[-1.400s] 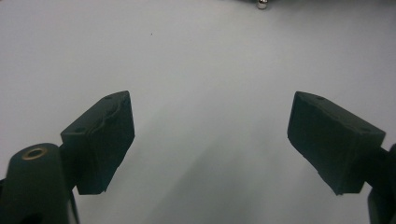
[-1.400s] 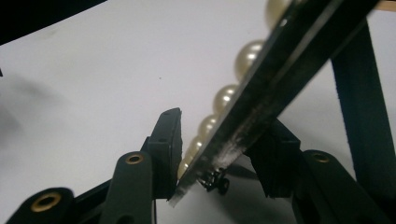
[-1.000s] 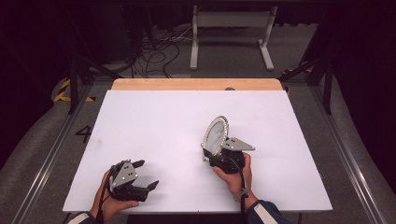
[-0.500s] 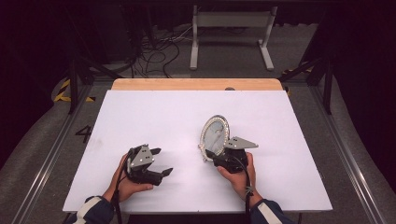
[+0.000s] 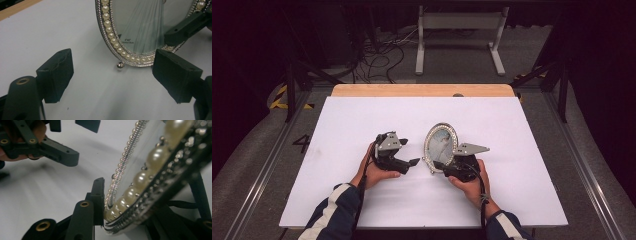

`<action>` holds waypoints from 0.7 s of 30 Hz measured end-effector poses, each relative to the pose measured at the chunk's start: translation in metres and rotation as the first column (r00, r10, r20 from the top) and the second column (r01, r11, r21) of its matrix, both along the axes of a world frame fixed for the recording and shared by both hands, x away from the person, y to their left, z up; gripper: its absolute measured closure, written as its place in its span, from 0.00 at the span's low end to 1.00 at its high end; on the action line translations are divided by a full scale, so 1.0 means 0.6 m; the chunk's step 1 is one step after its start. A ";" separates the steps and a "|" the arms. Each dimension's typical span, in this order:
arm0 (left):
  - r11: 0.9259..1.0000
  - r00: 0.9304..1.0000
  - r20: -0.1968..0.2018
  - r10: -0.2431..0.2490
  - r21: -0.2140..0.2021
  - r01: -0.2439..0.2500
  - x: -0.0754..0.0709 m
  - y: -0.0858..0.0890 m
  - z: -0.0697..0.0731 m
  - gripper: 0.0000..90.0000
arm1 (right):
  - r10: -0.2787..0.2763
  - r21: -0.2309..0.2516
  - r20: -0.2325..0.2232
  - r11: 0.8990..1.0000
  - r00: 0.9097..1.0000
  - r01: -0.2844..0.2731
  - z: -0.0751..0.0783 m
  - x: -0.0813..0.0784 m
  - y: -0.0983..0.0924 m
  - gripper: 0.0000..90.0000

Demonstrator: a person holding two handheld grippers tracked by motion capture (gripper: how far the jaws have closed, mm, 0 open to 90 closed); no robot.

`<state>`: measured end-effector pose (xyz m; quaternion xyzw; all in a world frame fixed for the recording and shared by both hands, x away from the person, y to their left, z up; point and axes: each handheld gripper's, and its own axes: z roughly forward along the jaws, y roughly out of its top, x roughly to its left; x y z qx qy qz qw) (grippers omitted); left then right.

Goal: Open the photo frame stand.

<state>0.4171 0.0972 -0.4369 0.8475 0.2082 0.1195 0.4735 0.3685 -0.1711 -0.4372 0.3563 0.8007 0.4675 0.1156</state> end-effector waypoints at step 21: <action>0.998 0.999 -0.017 -0.043 -0.052 0.042 0.049 -0.060 -0.001 0.24 | -0.131 0.052 0.142 0.991 0.981 0.124 0.018 -0.061 -0.035 0.72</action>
